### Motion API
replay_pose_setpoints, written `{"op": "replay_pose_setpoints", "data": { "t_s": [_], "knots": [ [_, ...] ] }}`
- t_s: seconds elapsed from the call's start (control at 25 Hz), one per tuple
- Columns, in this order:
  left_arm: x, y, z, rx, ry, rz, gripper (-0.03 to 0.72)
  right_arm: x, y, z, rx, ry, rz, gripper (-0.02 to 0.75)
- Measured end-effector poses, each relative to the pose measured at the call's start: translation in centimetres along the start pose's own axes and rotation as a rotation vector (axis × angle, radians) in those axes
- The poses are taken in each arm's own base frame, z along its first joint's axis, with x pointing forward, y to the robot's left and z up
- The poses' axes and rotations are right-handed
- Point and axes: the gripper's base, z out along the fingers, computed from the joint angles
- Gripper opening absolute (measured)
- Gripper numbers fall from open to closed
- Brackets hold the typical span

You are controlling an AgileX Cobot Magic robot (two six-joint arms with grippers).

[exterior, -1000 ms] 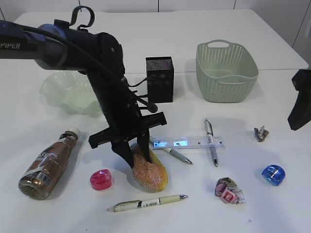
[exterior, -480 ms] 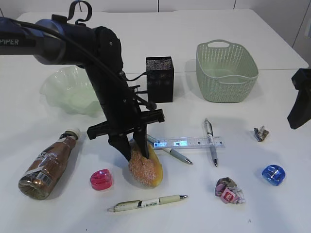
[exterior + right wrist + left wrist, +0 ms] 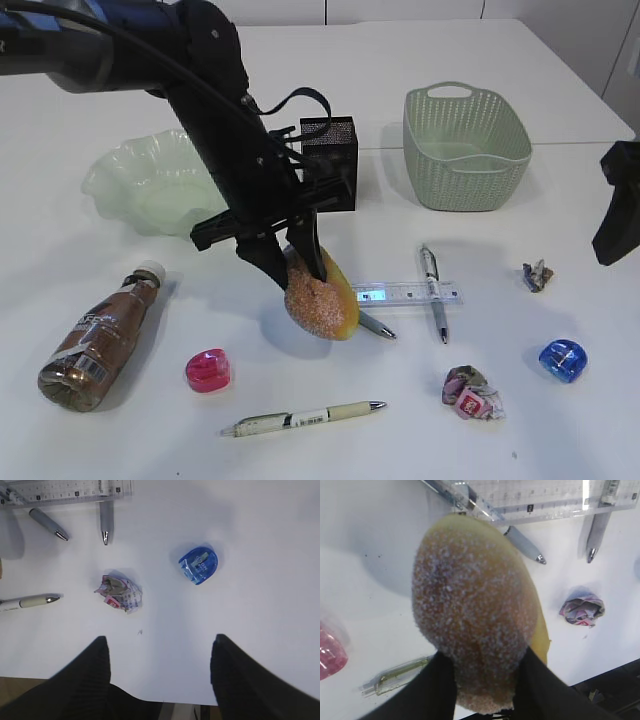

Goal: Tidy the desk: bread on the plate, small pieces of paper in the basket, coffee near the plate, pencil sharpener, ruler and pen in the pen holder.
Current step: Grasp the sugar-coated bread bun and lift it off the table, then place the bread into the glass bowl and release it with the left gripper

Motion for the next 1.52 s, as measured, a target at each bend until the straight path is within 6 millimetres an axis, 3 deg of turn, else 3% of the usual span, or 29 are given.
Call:
{"op": "replay_pose_setpoints", "data": {
  "t_s": [0.36, 0.8, 1.12, 1.32, 1.52],
  "knots": [
    [0.0, 0.6, -4.5, 0.052, -0.087, 0.026, 0.205, 0.0, 0.0, 0.0, 0.0, 0.0, -0.001, 0.496],
    [-3.0, 5.2, -11.9, 0.099, -0.27, -0.014, 0.205, 0.0, 0.0, 0.0, 0.0, 0.0, -0.007, 0.496],
    [-5.1, 9.7, -16.6, -0.08, -0.449, -0.028, 0.205, 0.0, 0.0, 0.0, 0.002, 0.0, -0.009, 0.496],
    [-5.6, 11.9, -17.9, -0.142, -0.492, -0.058, 0.205, 0.0, 0.0, 0.0, 0.002, 0.0, -0.009, 0.496],
    [-7.4, 12.8, -17.1, -0.155, -0.554, -0.059, 0.206, -0.1, -0.5, 0.0, 0.052, -0.009, -0.03, 0.496]
  ]
}}
